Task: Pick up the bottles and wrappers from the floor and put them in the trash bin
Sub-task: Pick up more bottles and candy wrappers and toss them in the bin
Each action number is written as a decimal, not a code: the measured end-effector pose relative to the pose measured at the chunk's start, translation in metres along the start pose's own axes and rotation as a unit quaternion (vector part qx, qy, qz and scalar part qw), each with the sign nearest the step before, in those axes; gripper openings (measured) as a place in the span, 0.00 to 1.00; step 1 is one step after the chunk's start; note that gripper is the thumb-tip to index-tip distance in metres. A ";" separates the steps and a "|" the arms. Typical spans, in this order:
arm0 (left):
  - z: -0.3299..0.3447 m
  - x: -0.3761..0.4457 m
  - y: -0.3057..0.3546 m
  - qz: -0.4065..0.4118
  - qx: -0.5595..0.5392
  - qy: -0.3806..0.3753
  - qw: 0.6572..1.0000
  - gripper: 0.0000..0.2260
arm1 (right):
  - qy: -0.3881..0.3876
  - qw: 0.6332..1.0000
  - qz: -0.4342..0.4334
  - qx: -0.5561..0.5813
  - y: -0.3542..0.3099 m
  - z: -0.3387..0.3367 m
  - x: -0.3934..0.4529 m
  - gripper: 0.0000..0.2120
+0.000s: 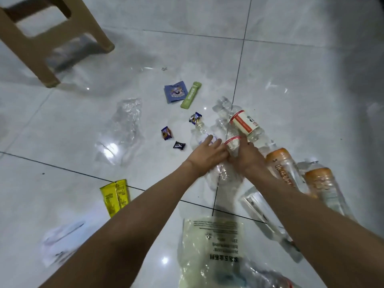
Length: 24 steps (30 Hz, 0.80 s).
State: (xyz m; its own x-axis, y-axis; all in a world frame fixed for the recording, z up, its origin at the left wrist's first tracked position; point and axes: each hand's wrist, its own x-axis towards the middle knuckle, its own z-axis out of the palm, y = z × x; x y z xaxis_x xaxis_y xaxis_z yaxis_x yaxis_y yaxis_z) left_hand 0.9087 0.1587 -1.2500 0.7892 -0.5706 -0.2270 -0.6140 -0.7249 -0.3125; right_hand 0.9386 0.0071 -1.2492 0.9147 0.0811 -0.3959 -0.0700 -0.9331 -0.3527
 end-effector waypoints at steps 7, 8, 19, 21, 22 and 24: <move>0.014 -0.009 0.002 -0.002 0.007 0.043 0.999 0.16 | 0.019 1.000 -0.004 -0.017 0.004 0.013 0.002 0.43; 0.015 -0.013 0.000 -0.009 0.013 0.035 0.999 0.16 | 0.015 1.000 0.000 -0.022 0.005 0.010 0.000 0.45; -0.143 -0.102 -0.064 -0.166 -0.028 0.009 0.986 0.28 | 0.018 0.990 0.040 0.133 -0.068 -0.138 -0.087 0.38; -0.200 -0.123 -0.083 -0.148 -0.011 0.029 0.988 0.26 | 0.019 0.987 0.035 0.157 -0.098 -0.185 -0.116 0.36; -0.224 -0.132 -0.092 -0.145 -0.001 0.039 0.989 0.27 | 0.022 0.986 0.031 0.164 -0.112 -0.206 -0.129 0.36; -0.282 -0.156 -0.117 -0.140 0.004 0.054 0.989 0.28 | 0.022 0.984 0.019 0.176 -0.144 -0.256 -0.161 0.35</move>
State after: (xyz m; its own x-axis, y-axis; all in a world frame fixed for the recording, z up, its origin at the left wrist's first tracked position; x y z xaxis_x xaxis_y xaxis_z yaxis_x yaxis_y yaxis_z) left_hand 0.8530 0.2237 -0.9182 0.9218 -0.3866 -0.0304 -0.3712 -0.8571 -0.3572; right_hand 0.9033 0.0389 -0.9176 0.9249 0.0261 -0.3794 -0.2304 -0.7554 -0.6134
